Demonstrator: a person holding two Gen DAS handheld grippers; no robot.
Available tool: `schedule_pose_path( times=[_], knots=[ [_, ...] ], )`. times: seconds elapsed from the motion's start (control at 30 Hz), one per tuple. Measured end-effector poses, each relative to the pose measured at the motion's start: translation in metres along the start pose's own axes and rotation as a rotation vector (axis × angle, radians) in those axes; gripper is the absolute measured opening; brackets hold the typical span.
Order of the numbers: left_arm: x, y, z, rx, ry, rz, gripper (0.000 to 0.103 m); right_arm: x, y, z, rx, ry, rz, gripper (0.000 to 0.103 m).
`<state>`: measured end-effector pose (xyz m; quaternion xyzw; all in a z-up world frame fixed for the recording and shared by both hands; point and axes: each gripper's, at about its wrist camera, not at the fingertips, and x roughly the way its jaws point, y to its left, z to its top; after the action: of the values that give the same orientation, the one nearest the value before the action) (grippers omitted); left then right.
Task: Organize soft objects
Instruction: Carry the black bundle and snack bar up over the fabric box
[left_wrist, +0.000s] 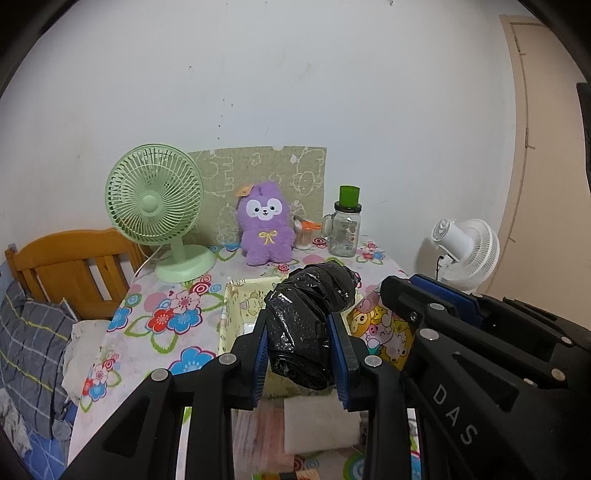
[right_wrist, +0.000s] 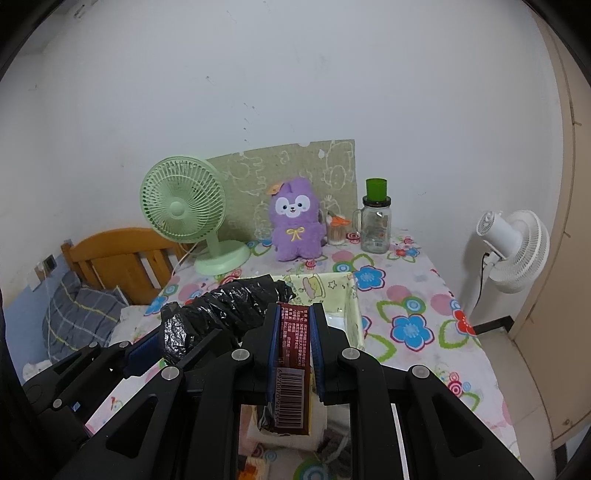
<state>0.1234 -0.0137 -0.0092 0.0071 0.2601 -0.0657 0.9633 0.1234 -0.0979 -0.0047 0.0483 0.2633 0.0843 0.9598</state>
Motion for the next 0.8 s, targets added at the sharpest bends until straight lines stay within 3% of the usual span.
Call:
schedule_pose_path(
  times=[0.8],
  knots=[
    [0.094,0.028,0.023,-0.034,0.078,0.013,0.030,0.101,-0.003,0.028,0.002,0.062,-0.023,0.019]
  ],
)
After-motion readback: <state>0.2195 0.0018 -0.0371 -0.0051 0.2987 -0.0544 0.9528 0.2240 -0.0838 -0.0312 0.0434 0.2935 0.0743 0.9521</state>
